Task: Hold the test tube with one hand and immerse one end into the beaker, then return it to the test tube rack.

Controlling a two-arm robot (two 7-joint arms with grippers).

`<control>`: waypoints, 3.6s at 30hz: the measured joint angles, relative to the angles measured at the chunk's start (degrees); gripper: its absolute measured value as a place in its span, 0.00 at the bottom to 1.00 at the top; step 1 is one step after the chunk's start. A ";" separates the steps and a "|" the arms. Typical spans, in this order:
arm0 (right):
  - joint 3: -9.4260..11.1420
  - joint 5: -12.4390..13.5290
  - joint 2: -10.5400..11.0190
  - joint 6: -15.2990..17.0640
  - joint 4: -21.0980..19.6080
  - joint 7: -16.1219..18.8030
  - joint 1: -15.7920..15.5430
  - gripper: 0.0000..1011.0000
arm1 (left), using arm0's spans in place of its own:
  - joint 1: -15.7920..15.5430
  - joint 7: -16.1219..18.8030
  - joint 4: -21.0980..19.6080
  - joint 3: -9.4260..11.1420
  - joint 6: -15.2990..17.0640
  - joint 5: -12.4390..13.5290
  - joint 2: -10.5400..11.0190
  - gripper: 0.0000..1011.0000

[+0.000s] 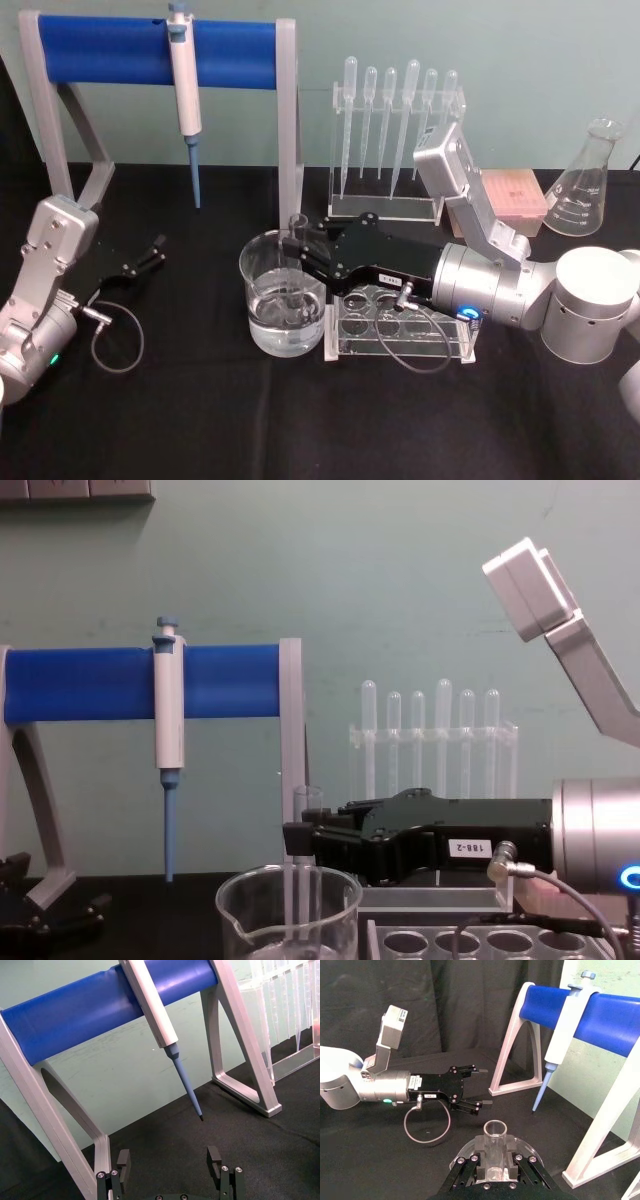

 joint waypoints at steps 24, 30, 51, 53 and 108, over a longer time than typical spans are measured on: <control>0.00 0.00 0.00 0.00 0.00 0.00 0.00 0.24 | 0.00 0.00 0.00 0.00 0.00 0.00 0.00 0.99; 0.00 0.00 0.00 0.00 0.00 0.00 0.00 0.24 | 0.00 0.00 0.00 0.00 0.00 0.00 0.00 0.99; 0.00 0.00 0.00 0.00 0.00 0.00 0.00 0.24 | 0.00 0.00 0.00 0.00 0.00 0.00 0.00 0.99; 0.00 0.00 0.00 0.00 0.00 0.00 0.00 0.24 | 0.00 0.00 0.00 0.00 0.00 0.00 0.00 0.99; 2.29 1.33 1.20 0.57 -5.15 0.14 0.65 0.24 | 0.00 0.00 0.00 0.00 0.00 0.00 0.00 0.99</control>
